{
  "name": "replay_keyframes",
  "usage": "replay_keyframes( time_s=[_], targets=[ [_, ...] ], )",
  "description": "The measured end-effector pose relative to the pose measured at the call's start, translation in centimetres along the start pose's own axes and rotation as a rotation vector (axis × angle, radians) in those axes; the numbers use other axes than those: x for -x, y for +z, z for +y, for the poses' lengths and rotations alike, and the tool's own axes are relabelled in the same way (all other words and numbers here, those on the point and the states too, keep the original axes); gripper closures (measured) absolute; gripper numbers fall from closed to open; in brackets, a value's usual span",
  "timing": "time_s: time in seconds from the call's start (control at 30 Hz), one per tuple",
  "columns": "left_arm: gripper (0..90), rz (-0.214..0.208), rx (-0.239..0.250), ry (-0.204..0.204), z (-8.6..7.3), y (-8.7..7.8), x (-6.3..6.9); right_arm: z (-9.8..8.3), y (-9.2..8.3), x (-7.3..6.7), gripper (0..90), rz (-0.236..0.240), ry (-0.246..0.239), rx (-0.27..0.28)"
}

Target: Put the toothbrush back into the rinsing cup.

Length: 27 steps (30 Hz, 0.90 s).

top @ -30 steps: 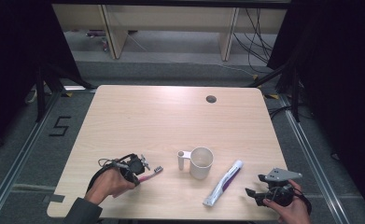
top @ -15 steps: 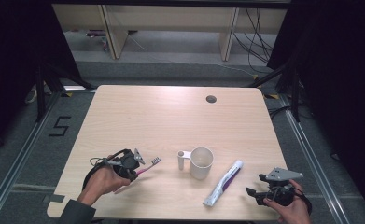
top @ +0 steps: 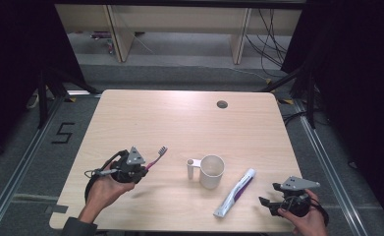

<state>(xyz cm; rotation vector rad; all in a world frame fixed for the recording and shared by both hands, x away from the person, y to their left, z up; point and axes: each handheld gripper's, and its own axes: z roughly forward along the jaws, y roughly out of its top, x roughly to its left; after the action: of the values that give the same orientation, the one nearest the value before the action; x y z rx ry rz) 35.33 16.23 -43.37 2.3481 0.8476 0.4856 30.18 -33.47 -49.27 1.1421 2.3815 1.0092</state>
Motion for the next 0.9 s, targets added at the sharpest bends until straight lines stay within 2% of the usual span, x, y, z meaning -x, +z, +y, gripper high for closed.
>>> replay_keyframes(
  time_s=[0.07, 0.17, 0.27, 0.3, 0.33, 0.43, 0.5, 0.6, 0.63, 0.7, 0.73, 0.83, 0.9],
  targets=[
    [83.4, 0.027, 0.051, -0.004, 0.05, -0.1, 0.25, -0.01, 0.0, 0.02, 24.4, 0.0, 0.0, 0.0],
    [83.4, 0.027, 0.12, -0.026, 0.11, 0.08, 0.74, 0.0, -0.01, 0.01, 24.4, 0.001, 0.001, -0.001],
    [83.3, 0.022, 0.146, -0.044, 0.19, 0.24, 1.01, -0.01, -0.03, -0.05, 24.5, 0.0, 0.005, -0.005],
    [83.3, 0.014, 0.152, -0.038, 0.23, 0.28, 0.97, -0.01, -0.04, -0.05, 24.4, -0.001, 0.005, -0.005],
    [83.3, 0.013, 0.162, -0.056, 0.24, 0.37, 1.05, 0.01, -0.04, -0.02, 24.5, 0.0, 0.001, -0.001],
    [83.4, 0.016, 0.199, -0.071, 0.29, 0.41, 0.93, -0.01, -0.03, -0.05, 24.5, -0.001, 0.005, -0.004],
    [83.3, 0.021, 0.214, -0.063, 0.28, 0.37, 0.78, 0.0, -0.03, -0.03, 24.5, 0.003, 0.007, -0.003],
    [83.4, 0.062, 0.245, -0.061, 0.39, 0.25, 0.84, -0.02, -0.06, -0.1, 24.5, 0.004, 0.017, -0.013],
    [83.4, 0.078, 0.272, -0.083, 0.44, 0.21, 0.98, -0.01, -0.08, -0.12, 24.5, 0.007, 0.021, -0.013],
    [83.3, 0.084, 0.305, -0.09, 0.56, 0.11, 0.87, 0.01, -0.04, 0.0, 24.5, 0.003, 0.005, -0.001],
    [83.3, 0.09, 0.332, -0.109, 0.62, 0.11, 0.95, 0.02, -0.04, 0.01, 24.5, 0.002, 0.004, -0.001],
    [83.4, 0.103, 0.363, -0.117, 0.76, -0.13, 0.84, -0.02, -0.02, -0.07, 24.5, 0.004, 0.015, -0.005],
    [83.4, 0.09, 0.384, -0.131, 0.85, -0.06, 0.86, -0.04, -0.02, -0.12, 24.5, 0.006, 0.022, -0.011]
  ],
)
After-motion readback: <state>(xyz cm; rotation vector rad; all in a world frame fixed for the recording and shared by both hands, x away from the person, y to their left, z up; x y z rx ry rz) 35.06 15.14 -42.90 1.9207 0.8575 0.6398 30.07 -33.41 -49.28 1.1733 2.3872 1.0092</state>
